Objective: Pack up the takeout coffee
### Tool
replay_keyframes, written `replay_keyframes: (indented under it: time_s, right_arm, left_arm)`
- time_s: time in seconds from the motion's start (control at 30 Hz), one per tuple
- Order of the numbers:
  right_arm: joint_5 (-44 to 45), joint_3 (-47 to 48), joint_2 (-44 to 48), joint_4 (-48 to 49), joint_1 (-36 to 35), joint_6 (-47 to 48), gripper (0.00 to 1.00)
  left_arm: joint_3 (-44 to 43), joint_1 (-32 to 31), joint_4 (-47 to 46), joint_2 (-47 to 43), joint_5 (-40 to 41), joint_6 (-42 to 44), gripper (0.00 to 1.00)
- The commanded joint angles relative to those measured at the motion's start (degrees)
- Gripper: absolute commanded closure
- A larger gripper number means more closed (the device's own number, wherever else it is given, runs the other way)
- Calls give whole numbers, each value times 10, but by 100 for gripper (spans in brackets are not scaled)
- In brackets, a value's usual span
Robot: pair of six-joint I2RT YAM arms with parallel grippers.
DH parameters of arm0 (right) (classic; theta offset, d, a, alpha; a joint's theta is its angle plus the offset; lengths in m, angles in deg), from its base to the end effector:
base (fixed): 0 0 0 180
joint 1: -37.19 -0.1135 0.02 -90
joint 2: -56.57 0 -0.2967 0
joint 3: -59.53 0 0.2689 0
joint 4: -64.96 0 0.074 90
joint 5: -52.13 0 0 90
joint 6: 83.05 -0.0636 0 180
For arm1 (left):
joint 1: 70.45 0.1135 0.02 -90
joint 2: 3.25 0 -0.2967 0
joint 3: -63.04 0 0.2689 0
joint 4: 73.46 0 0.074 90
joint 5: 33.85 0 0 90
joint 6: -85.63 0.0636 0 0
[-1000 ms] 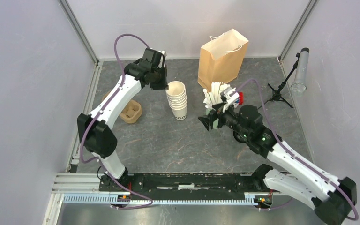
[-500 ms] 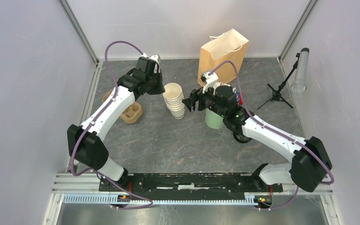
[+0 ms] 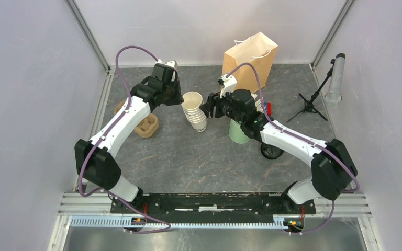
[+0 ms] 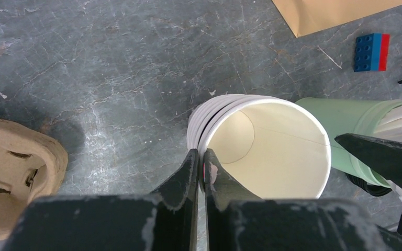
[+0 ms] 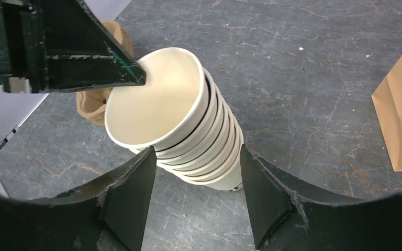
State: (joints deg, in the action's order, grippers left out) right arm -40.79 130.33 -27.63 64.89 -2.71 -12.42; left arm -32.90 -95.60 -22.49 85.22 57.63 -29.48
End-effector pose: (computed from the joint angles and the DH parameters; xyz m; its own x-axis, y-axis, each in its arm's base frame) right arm 0.2935 0.2497 0.3143 -0.3937 0.1026 -0.9135 -0.5809 0.7424 0.3337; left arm 0.3433 -0.1594 0.3504 -0.7373 -0.1225 -0.6644 0.1049 0.9507 -0.2917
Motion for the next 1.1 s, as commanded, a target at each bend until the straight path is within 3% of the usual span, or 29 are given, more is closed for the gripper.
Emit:
replay_keyframes:
  time_s: [0.0,0.17,0.33,0.6,0.7,0.97,1.07]
  right_arm:
    - [-4,26,-14,21,10,-18,35]
    - [-5,26,-24,22,18,-21,36]
    - [-9,29,-34,25,25,-23,38]
    - [-11,31,-40,28,28,-26,39]
    - [-14,32,-45,30,28,-28,39]
    - [-19,33,-57,40,28,-39,40]
    - [-20,31,-61,44,29,-42,40]
  left_arm:
    - [-26,-2,-6,-18,3,-35,87]
    - [-32,-2,-4,-15,2,-36,86]
    - [-39,-2,-4,-12,-10,-40,79]
    - [-44,-2,1,-8,-12,-39,78]
    - [-45,-2,6,-6,-12,-37,80]
    - [-49,-2,14,-10,-30,-41,97]
    - [-49,-2,13,-11,-46,-43,98]
